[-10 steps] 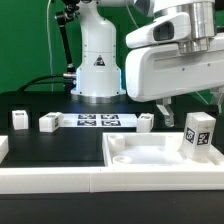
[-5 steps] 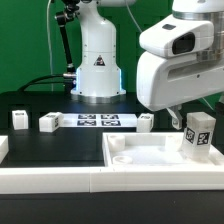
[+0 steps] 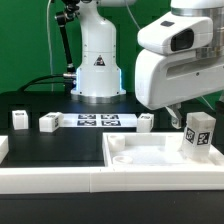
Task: Assemble square table
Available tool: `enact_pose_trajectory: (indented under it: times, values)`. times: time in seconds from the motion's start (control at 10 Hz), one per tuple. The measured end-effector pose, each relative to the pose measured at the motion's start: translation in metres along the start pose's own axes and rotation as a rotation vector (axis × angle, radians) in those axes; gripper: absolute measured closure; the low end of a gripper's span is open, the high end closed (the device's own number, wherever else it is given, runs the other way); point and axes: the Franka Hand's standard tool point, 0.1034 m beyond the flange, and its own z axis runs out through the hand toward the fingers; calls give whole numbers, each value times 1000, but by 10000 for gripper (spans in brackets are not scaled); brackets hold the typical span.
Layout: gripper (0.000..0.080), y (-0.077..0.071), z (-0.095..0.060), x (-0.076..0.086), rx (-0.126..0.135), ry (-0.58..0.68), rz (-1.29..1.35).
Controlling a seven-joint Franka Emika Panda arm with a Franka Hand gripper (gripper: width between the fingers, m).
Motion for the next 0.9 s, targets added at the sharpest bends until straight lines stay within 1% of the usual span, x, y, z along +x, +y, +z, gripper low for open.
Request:
enact_pose_trajectory:
  times: [0.1, 0.2, 0.6, 0.7, 0.8, 0.9]
  values:
    - [151, 4, -1, 5, -26, 31, -13]
    - [151, 5, -2, 9, -32, 60, -12]
    - [151, 6, 4, 9, -34, 66, -41]
    - [242, 5, 8, 6, -30, 51, -49]
    - [242, 5, 10, 4, -28, 42, -51]
    - [415, 5, 11, 4, -27, 40, -59]
